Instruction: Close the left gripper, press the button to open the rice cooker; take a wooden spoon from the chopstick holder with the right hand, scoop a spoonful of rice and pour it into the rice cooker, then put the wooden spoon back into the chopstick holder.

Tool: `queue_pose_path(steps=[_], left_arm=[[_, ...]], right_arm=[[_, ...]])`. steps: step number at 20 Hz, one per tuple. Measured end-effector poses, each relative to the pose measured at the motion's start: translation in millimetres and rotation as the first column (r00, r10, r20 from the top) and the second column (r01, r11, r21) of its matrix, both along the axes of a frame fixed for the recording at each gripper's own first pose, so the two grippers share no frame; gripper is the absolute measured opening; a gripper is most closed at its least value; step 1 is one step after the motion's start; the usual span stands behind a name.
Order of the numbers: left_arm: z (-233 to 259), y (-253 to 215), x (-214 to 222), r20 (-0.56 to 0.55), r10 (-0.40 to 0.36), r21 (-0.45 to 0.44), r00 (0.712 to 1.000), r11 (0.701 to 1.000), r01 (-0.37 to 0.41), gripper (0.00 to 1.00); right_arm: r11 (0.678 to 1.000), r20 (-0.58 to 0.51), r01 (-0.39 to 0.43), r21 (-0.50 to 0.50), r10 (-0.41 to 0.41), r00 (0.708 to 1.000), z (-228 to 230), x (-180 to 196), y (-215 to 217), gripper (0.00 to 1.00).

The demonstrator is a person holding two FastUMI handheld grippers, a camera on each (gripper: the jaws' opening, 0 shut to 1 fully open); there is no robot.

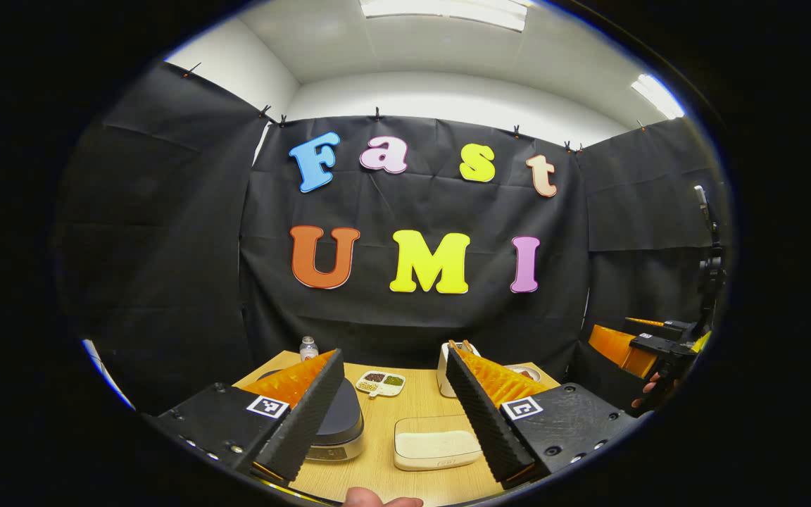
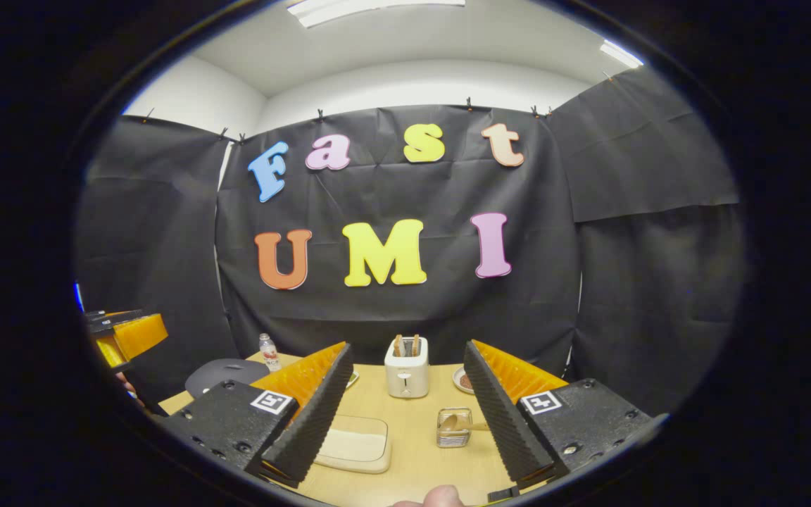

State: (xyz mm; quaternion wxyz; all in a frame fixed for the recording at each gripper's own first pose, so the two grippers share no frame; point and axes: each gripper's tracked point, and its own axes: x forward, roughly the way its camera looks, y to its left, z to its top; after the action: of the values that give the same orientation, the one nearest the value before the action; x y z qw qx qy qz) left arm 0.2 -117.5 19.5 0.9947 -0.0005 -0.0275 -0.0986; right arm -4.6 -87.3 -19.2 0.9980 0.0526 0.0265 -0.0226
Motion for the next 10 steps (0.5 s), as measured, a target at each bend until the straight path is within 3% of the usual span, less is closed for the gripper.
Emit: queue_pose_path(steps=[10], left_arm=[[-6.9,10.8,-5.1,-0.012,0.031,0.025,0.999,0.999,-0.031,0.95]], right_arm=[[1.0,-0.018,-0.021,-0.001,0.021,1.0,-2.9,2.3,12.6,1.0]])
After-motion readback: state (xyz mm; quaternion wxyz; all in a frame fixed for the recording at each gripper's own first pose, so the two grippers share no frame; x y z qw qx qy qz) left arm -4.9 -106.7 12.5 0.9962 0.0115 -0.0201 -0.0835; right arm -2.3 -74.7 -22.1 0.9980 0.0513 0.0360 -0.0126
